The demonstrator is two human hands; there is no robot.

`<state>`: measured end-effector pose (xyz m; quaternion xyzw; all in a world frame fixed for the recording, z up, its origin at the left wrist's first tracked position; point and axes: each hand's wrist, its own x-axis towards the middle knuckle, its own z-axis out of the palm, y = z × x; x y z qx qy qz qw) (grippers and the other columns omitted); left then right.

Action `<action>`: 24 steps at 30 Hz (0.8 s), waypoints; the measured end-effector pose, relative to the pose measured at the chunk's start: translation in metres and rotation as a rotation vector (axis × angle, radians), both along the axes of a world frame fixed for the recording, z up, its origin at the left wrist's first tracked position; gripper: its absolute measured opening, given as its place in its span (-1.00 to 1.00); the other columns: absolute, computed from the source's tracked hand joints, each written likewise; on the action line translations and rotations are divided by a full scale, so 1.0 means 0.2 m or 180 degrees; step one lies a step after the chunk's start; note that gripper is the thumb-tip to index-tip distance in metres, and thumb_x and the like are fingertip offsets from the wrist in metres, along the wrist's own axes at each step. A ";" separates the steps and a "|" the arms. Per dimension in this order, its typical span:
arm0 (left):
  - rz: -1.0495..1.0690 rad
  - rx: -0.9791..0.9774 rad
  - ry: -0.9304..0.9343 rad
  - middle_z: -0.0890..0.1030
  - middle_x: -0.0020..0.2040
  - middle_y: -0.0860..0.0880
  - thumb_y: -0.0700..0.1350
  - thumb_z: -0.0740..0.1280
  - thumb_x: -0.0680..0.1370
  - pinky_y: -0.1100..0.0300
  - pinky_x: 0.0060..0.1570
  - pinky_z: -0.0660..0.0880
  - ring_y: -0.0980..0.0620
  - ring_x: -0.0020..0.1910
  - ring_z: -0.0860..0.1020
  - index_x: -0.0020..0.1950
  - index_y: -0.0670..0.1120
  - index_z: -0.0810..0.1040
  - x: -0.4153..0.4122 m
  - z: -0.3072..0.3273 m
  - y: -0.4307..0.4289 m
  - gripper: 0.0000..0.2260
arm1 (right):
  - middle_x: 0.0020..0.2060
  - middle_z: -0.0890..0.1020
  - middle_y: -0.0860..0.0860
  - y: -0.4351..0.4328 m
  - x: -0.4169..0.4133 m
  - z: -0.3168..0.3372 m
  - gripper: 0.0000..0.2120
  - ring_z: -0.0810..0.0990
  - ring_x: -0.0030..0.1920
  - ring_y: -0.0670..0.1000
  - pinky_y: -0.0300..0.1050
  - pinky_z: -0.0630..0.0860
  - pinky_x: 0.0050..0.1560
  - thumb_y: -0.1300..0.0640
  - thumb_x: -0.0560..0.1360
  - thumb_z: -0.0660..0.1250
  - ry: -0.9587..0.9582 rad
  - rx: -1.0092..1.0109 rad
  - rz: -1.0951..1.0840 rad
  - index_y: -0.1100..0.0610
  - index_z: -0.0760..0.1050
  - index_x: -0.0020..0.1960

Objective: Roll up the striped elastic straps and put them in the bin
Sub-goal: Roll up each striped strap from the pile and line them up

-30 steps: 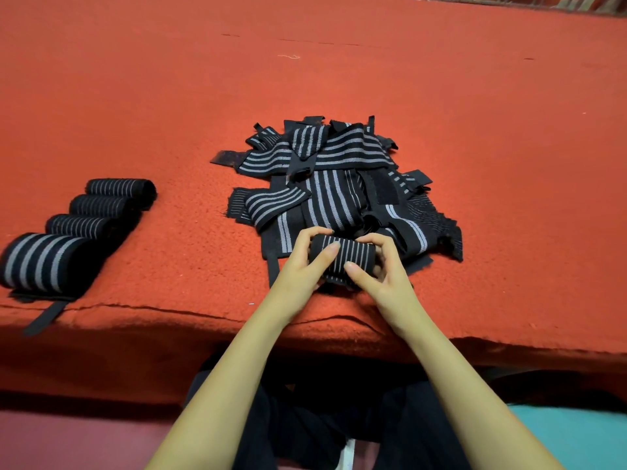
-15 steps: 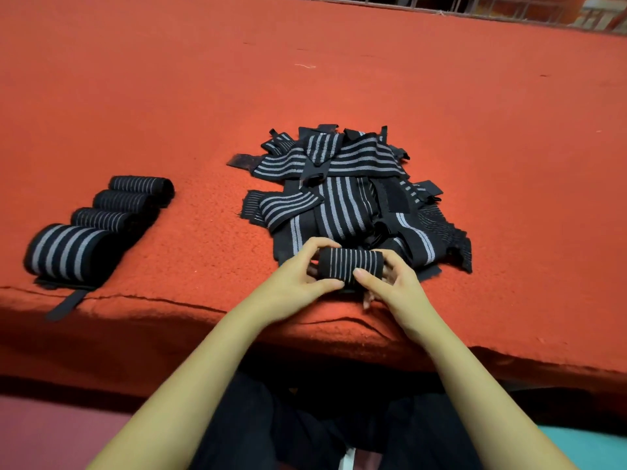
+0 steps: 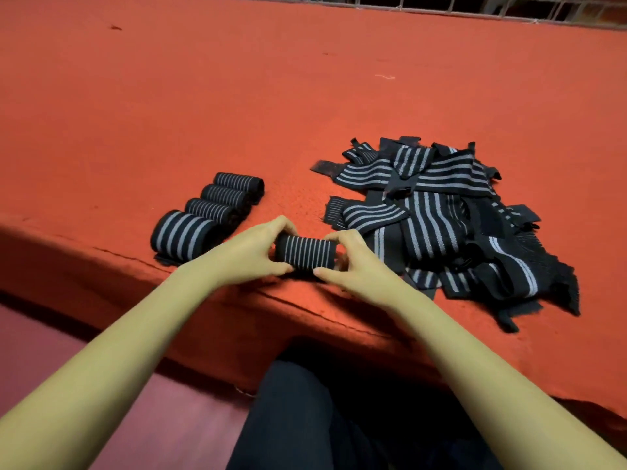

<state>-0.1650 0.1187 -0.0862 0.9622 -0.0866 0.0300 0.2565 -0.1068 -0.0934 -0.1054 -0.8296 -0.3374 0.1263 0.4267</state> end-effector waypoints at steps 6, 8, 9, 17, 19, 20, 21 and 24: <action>0.0080 0.0679 0.0161 0.50 0.09 -0.05 0.03 0.48 0.43 0.02 0.15 0.38 -0.03 0.10 0.45 0.21 -0.04 0.40 0.11 0.01 0.12 -0.56 | 0.16 0.50 -0.05 0.11 0.11 0.00 -0.53 0.40 -0.16 -0.23 -0.31 0.29 -0.05 0.06 0.45 0.42 -0.0707 -0.0563 0.0056 0.08 0.40 0.31; 0.0085 0.1010 0.0009 0.48 0.15 0.02 0.06 0.47 0.43 0.05 0.20 0.29 0.01 0.19 0.37 0.23 -0.02 0.43 0.18 0.03 0.14 -0.56 | 0.15 0.52 -0.04 0.14 0.15 -0.01 -0.55 0.42 -0.08 -0.16 -0.29 0.30 -0.04 0.06 0.45 0.42 -0.0790 -0.0553 -0.0072 0.09 0.41 0.30; 0.0115 0.1055 -0.0022 0.47 0.16 0.05 0.07 0.47 0.43 0.05 0.22 0.22 0.02 0.21 0.34 0.23 -0.01 0.44 0.22 0.03 0.16 -0.55 | 0.14 0.52 -0.04 0.17 0.17 -0.01 -0.55 0.42 -0.08 -0.15 -0.27 0.31 -0.04 0.05 0.45 0.41 -0.0807 -0.0552 -0.0153 0.09 0.41 0.30; 0.0409 0.0803 0.0139 0.46 0.06 0.11 0.03 0.51 0.39 0.07 0.18 0.13 0.05 0.23 0.32 0.21 0.05 0.45 0.57 0.02 0.37 -0.55 | 0.05 0.54 -0.01 0.41 0.44 -0.07 -0.64 0.47 -0.18 -0.07 -0.17 0.37 -0.14 0.03 0.48 0.37 -0.0614 -0.0419 -0.0525 0.04 0.36 0.22; 0.0433 0.0771 0.0151 0.46 0.08 0.11 0.03 0.51 0.39 0.06 0.20 0.15 0.05 0.22 0.35 0.22 0.05 0.47 0.57 0.04 0.39 -0.56 | 0.09 0.53 0.00 0.44 0.45 -0.04 -0.63 0.48 -0.15 -0.06 -0.13 0.41 -0.11 0.01 0.49 0.35 -0.0621 -0.0398 -0.0579 0.04 0.37 0.25; 0.0436 0.0765 0.0058 0.47 0.12 0.10 0.03 0.51 0.40 0.05 0.22 0.16 0.04 0.22 0.36 0.23 0.05 0.48 0.58 0.05 0.41 -0.56 | 0.11 0.52 0.00 0.46 0.45 -0.04 -0.63 0.48 -0.14 -0.05 -0.12 0.43 -0.09 0.00 0.50 0.34 -0.0665 -0.0392 -0.0604 0.04 0.37 0.27; 0.0449 0.0776 0.0010 0.47 0.17 0.07 0.03 0.50 0.41 0.03 0.24 0.17 0.03 0.23 0.36 0.24 0.05 0.48 0.58 0.06 0.42 -0.56 | 0.13 0.51 0.00 0.47 0.45 -0.04 -0.61 0.49 -0.10 -0.04 -0.10 0.44 -0.06 -0.01 0.51 0.32 -0.0711 -0.0414 -0.0625 0.04 0.37 0.29; 0.0464 0.0695 -0.0054 0.44 0.24 0.04 0.01 0.49 0.43 0.02 0.25 0.25 0.01 0.24 0.37 0.27 0.01 0.48 0.59 0.02 0.45 -0.56 | 0.19 0.48 0.01 0.52 0.46 -0.05 -0.56 0.50 0.12 0.01 -0.03 0.46 0.10 -0.02 0.53 0.30 -0.0797 -0.0498 -0.0668 0.06 0.34 0.36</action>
